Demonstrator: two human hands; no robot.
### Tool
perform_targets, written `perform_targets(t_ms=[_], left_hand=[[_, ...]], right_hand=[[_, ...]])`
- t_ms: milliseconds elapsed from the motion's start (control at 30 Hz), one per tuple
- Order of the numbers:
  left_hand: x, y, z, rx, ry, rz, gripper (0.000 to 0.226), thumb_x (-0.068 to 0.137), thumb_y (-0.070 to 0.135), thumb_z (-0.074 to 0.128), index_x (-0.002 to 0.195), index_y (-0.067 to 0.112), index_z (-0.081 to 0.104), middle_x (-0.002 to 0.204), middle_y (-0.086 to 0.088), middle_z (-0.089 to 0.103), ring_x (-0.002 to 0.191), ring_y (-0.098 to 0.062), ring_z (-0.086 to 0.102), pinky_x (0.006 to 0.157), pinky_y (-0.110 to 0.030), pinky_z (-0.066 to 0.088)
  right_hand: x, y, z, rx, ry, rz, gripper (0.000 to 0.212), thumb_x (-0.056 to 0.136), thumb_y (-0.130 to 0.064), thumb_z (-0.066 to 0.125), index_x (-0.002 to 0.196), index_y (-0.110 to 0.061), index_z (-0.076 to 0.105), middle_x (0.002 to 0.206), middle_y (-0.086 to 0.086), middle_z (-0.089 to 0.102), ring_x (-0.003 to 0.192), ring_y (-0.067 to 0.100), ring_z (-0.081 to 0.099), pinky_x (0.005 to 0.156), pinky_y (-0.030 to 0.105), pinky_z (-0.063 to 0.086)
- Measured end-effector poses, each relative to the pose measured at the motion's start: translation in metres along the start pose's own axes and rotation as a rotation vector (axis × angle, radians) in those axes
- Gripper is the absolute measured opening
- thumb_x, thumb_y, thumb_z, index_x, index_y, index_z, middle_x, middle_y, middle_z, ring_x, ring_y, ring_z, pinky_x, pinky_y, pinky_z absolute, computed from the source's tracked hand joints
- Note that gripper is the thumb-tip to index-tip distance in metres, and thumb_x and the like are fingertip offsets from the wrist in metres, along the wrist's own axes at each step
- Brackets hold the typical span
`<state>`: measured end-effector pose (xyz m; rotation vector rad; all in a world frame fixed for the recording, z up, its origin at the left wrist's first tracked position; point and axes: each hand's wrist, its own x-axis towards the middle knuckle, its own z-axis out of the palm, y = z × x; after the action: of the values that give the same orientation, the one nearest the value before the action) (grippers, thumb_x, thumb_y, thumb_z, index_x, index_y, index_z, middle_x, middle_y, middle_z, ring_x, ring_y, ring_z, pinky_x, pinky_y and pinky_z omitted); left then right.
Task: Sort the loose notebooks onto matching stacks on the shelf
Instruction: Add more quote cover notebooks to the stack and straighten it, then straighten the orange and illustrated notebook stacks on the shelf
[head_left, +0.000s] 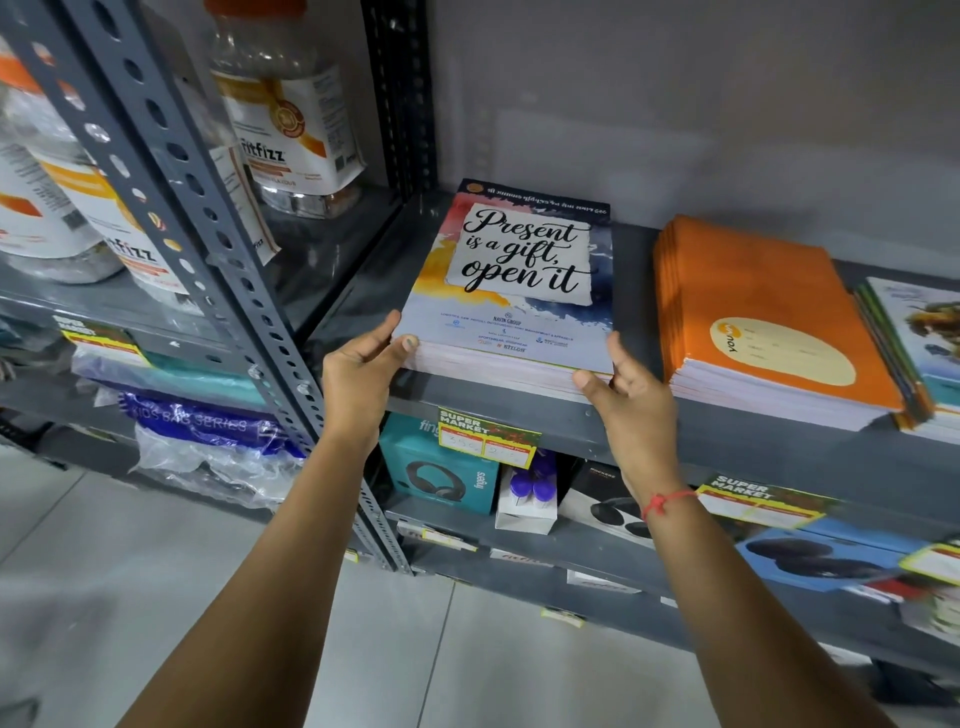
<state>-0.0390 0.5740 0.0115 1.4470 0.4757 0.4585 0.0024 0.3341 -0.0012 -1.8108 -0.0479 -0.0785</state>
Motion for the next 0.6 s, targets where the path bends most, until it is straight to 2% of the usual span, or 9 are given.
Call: perform_targets(t_ms=[67, 167, 200, 267, 300, 367, 433, 533, 600], left_hand=[[-0.003, 0.004, 0.0, 0.006, 0.005, -0.002, 0.041, 0.082, 0.008, 0.066, 0.122, 0.008, 0.058, 0.106, 0.003, 0.066, 0.076, 0.017, 0.063, 0.065, 0.004, 0.044], [-0.019, 0.01, 0.011, 0.011, 0.136, 0.019, 0.039, 0.084, 0.012, 0.064, 0.122, 0.01, 0.058, 0.114, 0.0, 0.065, 0.089, 0.007, 0.063, 0.073, 0.001, 0.047], [-0.029, 0.013, 0.019, 0.061, 0.224, 0.069, 0.038, 0.086, 0.015, 0.063, 0.123, 0.012, 0.057, 0.118, 0.002, 0.064, 0.091, 0.008, 0.062, 0.076, 0.0, 0.047], [-0.052, 0.023, 0.045, 0.224, 0.313, 0.231, 0.038, 0.087, 0.02, 0.061, 0.125, 0.017, 0.055, 0.121, 0.01, 0.059, 0.087, 0.015, 0.058, 0.078, 0.003, 0.042], [-0.062, 0.027, 0.06, 0.278, 0.285, 0.31, 0.038, 0.088, 0.021, 0.06, 0.125, 0.018, 0.056, 0.122, 0.012, 0.057, 0.095, 0.015, 0.056, 0.086, 0.001, 0.041], [-0.082, 0.032, 0.103, 0.316, 0.129, 0.419, 0.036, 0.087, 0.019, 0.061, 0.123, 0.016, 0.058, 0.121, 0.013, 0.056, 0.111, 0.006, 0.052, 0.098, -0.006, 0.038], [-0.099, 0.033, 0.146, 0.35, -0.04, 0.474, 0.036, 0.085, 0.017, 0.063, 0.121, 0.011, 0.06, 0.118, 0.012, 0.056, 0.11, 0.008, 0.048, 0.091, 0.006, 0.033], [-0.113, 0.02, 0.194, 0.364, -0.158, 0.414, 0.048, 0.085, 0.019, 0.064, 0.129, 0.007, 0.051, 0.129, -0.004, 0.059, 0.109, 0.006, 0.051, 0.082, 0.014, 0.026], [-0.115, 0.008, 0.218, 0.395, -0.169, 0.337, 0.057, 0.086, 0.024, 0.062, 0.136, 0.008, 0.04, 0.118, -0.008, 0.066, 0.086, 0.023, 0.046, 0.07, 0.016, 0.024]], right_hand=[[-0.003, -0.007, 0.0, 0.005, -0.021, -0.006, 0.063, 0.084, -0.018, 0.066, 0.141, -0.017, 0.039, 0.097, -0.045, 0.042, 0.078, -0.036, 0.045, 0.066, -0.012, 0.033], [-0.011, -0.014, -0.013, 0.077, -0.093, 0.007, 0.062, 0.084, -0.014, 0.065, 0.14, -0.014, 0.04, 0.114, -0.027, 0.049, 0.103, -0.016, 0.052, 0.073, -0.009, 0.038], [-0.016, -0.015, -0.021, 0.1, -0.069, 0.018, 0.058, 0.084, -0.015, 0.066, 0.138, -0.014, 0.045, 0.117, -0.02, 0.053, 0.108, -0.007, 0.055, 0.077, -0.005, 0.041], [-0.025, -0.015, -0.046, 0.092, 0.112, -0.017, 0.041, 0.083, -0.019, 0.065, 0.124, -0.017, 0.061, 0.112, -0.01, 0.065, 0.102, 0.005, 0.063, 0.087, 0.012, 0.049], [-0.028, -0.014, -0.061, 0.069, 0.237, -0.063, 0.032, 0.083, -0.019, 0.065, 0.115, -0.018, 0.067, 0.105, -0.007, 0.069, 0.094, 0.006, 0.066, 0.088, 0.02, 0.05], [-0.025, -0.009, -0.101, 0.038, 0.469, -0.187, 0.024, 0.083, -0.015, 0.063, 0.107, -0.015, 0.068, 0.094, -0.005, 0.068, 0.084, -0.005, 0.062, 0.084, 0.017, 0.048], [-0.016, -0.001, -0.141, -0.02, 0.598, -0.24, 0.031, 0.083, -0.013, 0.063, 0.114, -0.007, 0.063, 0.104, 0.003, 0.063, 0.09, 0.0, 0.059, 0.083, 0.011, 0.044], [-0.006, 0.018, -0.18, -0.194, 0.489, -0.138, 0.05, 0.086, -0.016, 0.063, 0.134, -0.008, 0.049, 0.134, 0.011, 0.055, 0.116, 0.021, 0.055, 0.099, 0.028, 0.044], [0.0, 0.027, -0.197, -0.228, 0.321, -0.051, 0.061, 0.086, -0.019, 0.063, 0.142, -0.014, 0.039, 0.139, 0.009, 0.052, 0.122, 0.024, 0.053, 0.103, 0.033, 0.041]])
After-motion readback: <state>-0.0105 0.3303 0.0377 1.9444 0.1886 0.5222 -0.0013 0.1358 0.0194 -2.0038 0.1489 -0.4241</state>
